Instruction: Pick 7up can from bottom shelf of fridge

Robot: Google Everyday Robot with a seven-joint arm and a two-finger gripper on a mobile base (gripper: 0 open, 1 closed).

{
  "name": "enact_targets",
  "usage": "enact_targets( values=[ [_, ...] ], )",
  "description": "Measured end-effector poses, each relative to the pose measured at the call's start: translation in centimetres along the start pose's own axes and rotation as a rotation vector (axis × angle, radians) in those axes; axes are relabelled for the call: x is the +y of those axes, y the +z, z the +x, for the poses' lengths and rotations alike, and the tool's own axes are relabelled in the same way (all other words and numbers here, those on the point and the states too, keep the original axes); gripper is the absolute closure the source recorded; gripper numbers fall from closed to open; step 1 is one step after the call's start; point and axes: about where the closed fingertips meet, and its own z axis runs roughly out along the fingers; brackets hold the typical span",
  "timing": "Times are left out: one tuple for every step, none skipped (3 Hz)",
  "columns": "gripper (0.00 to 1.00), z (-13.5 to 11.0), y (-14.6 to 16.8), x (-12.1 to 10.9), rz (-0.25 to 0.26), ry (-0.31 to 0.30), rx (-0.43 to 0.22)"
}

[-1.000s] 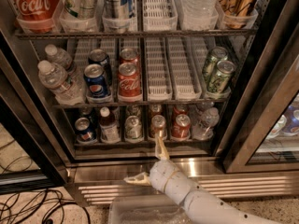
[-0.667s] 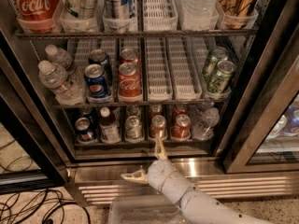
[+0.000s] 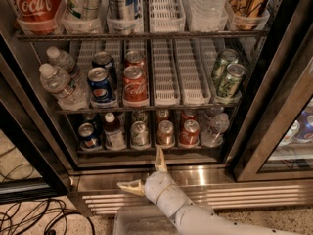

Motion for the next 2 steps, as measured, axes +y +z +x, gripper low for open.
enact_targets(
  values=[
    [0.00,0.23,-0.13,-0.60,0.053,0.014,0.017],
    [0.00,0.24,-0.08,-0.53,0.055,0.016,0.014]
  ],
)
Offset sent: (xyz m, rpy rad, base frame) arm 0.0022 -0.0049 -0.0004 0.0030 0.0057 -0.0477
